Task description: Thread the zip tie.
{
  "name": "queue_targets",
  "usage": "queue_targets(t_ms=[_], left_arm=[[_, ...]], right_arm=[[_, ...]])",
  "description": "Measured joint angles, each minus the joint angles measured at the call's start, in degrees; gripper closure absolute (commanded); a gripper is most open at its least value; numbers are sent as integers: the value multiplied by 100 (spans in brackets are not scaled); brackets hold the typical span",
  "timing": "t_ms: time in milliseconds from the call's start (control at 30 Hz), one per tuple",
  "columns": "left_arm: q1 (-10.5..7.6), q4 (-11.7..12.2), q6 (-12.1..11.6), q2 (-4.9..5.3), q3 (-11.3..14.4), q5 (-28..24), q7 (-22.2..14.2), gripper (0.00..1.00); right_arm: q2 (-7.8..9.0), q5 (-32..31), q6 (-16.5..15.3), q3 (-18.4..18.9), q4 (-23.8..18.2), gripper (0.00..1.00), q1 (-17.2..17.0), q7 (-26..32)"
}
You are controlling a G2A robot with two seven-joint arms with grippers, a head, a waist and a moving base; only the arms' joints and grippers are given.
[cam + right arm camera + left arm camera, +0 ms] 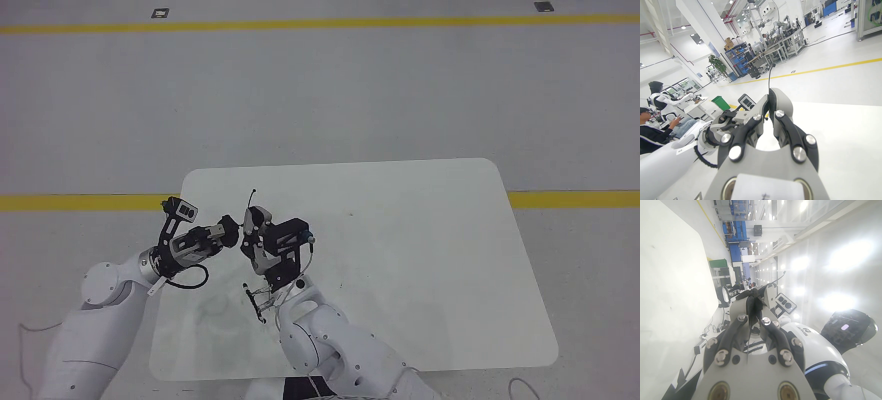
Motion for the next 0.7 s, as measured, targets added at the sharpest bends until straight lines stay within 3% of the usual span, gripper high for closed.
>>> queue_targets(t_ms=[700], left_arm=[[0, 0, 0, 0, 0, 0, 0, 100]], right_arm=[[-32, 441, 0, -77, 216, 100, 42, -52]])
